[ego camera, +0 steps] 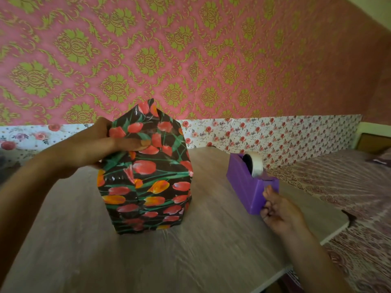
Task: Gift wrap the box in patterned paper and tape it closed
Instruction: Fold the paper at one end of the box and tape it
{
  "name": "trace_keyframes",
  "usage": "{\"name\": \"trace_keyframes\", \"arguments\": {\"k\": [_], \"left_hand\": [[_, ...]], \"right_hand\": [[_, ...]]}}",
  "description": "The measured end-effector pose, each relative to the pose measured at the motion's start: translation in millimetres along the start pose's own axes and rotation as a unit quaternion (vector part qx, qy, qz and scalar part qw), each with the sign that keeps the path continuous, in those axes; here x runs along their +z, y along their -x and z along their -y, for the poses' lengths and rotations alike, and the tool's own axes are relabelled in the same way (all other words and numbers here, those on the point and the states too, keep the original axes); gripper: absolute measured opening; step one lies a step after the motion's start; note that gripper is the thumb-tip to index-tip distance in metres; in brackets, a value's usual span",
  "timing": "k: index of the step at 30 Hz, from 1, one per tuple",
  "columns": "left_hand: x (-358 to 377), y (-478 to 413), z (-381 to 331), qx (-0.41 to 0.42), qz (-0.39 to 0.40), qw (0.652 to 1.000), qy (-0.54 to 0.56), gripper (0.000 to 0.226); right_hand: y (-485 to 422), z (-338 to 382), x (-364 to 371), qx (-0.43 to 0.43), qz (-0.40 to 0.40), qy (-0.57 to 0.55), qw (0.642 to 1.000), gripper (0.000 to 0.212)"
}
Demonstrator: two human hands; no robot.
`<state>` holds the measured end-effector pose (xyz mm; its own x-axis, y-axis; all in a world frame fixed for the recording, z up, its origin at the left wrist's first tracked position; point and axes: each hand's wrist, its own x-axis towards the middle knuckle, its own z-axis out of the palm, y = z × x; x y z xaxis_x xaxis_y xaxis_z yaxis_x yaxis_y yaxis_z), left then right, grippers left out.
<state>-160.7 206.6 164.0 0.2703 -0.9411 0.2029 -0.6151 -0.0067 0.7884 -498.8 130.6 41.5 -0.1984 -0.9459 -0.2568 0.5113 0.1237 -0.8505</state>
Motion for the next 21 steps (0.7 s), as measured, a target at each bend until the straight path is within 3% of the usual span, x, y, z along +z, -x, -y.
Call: {"name": "trace_keyframes", "arguments": {"k": [2, 5, 6, 9, 10, 13, 16, 19, 21], "left_hand": [[-0.8, 13.7, -14.1, 0.003, 0.024, 1.0, -0.001, 0.069], [-4.2, 38.0, -32.0, 0.02, 0.075, 0.996, -0.047, 0.119], [-5.9, 40.8, -34.6, 0.026, 0.079, 0.995, -0.049, 0.119], [-7.7, 42.3, -35.0, 0.066, 0.1, 0.992, -0.026, 0.066], [-8.7, 44.1, -35.8, 0.066, 0.098, 0.993, -0.025, 0.056], [-8.2, 41.4, -33.9, 0.064, 0.106, 0.992, -0.037, 0.06], [-11.0, 41.4, -33.2, 0.072, 0.108, 0.99, -0.048, 0.063], [-11.2, 41.3, -33.8, 0.081, 0.106, 0.99, -0.041, 0.059], [-10.6, 41.4, -33.6, 0.081, 0.105, 0.99, -0.038, 0.057]], "right_hand": [[2.8, -8.7, -1.7, -0.014, 0.014, -0.047, 0.999, 0.014], [20.7, -10.6, -1.5, -0.075, 0.048, -0.076, 0.993, 0.004], [27.7, -9.0, 0.5, -0.102, 0.076, -0.069, 0.989, 0.018], [53.9, 9.8, 18.6, -0.217, 0.183, 0.042, 0.958, 0.06], [66.1, 17.3, 28.9, -0.264, 0.233, 0.103, 0.93, 0.062], [103.6, 41.7, 67.4, -0.386, 0.368, 0.246, 0.81, 0.016], [125.2, 59.3, 105.0, -0.418, 0.474, 0.322, 0.705, 0.014], [129.2, 59.6, 135.0, -0.418, 0.508, 0.441, 0.61, 0.011], [125.5, 57.2, 146.7, -0.402, 0.494, 0.496, 0.59, 0.014]]}}
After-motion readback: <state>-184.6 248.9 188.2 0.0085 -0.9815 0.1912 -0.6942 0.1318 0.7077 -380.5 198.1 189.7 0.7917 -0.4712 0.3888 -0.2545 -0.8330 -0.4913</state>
